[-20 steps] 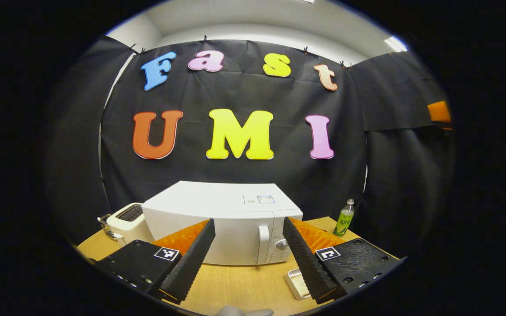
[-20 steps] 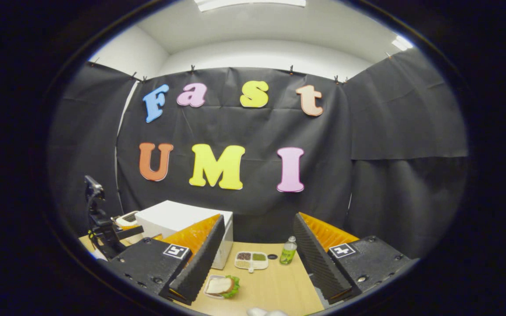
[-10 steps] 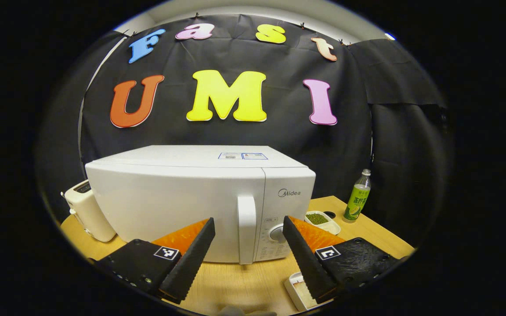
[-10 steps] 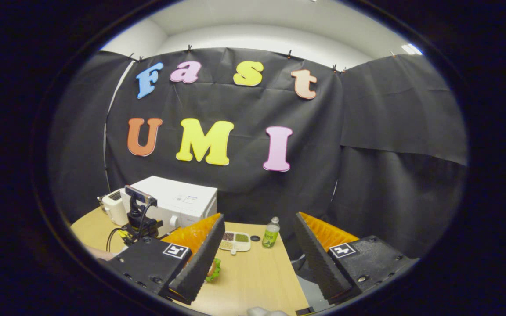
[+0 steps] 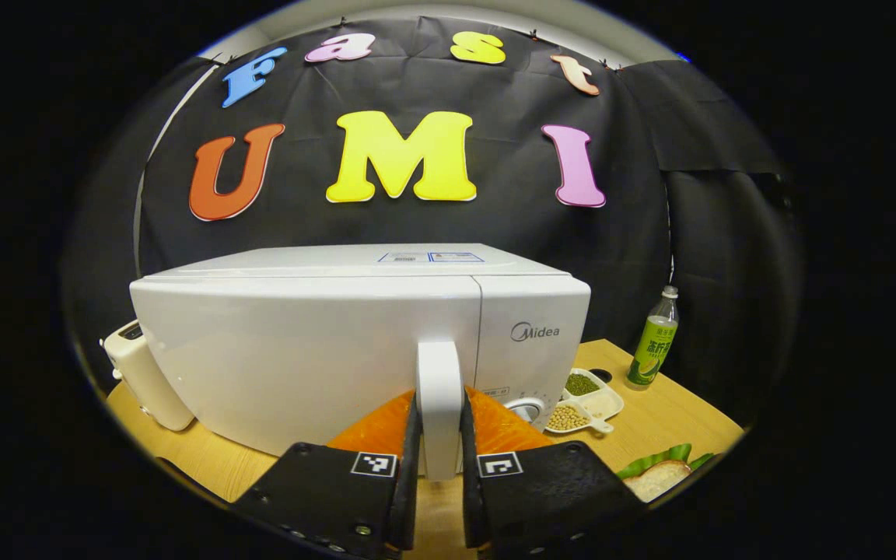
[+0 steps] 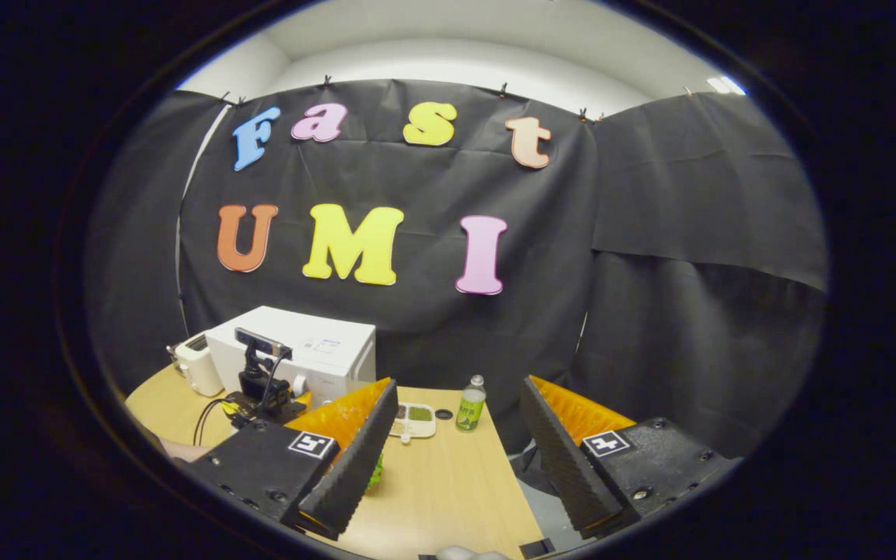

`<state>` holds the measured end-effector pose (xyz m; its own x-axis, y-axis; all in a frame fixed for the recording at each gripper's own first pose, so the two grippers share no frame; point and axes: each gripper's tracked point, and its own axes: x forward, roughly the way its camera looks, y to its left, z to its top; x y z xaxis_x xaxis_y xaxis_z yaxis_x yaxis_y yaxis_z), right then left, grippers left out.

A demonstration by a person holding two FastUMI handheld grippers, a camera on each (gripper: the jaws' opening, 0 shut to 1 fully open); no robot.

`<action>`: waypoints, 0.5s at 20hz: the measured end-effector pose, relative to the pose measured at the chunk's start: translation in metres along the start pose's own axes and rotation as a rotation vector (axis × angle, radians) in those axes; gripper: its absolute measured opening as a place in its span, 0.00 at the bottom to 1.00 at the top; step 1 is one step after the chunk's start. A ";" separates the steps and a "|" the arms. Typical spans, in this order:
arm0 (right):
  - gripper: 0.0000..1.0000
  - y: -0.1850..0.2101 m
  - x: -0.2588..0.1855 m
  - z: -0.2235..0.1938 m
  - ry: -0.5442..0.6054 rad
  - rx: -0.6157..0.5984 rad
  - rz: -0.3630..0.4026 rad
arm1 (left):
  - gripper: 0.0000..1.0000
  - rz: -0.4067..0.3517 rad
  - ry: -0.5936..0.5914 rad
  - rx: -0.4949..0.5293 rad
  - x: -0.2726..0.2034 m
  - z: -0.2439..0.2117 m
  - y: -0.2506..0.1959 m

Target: Open the microwave oven with the left hand, put the food in, and close the microwave oven.

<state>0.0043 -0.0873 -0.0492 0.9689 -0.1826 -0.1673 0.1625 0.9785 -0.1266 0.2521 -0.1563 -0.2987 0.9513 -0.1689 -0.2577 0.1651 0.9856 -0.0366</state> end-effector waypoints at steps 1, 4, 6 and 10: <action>0.92 0.002 -0.001 0.001 0.001 0.002 0.005 | 0.23 -0.015 0.006 -0.016 -0.002 0.000 0.000; 1.00 0.009 -0.003 0.004 -0.007 0.001 0.021 | 0.13 -0.030 0.015 -0.040 -0.002 0.000 -0.001; 0.92 0.013 -0.004 0.005 -0.008 0.001 0.034 | 0.06 -0.031 0.026 -0.042 -0.004 0.000 0.000; 0.92 0.018 -0.003 0.007 -0.019 -0.024 0.051 | 0.06 -0.049 0.011 -0.021 -0.035 -0.006 0.001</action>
<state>0.0056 -0.0687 -0.0443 0.9793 -0.1300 -0.1552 0.1081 0.9839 -0.1422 0.2174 -0.1496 -0.2951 0.9393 -0.2173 -0.2654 0.2060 0.9760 -0.0700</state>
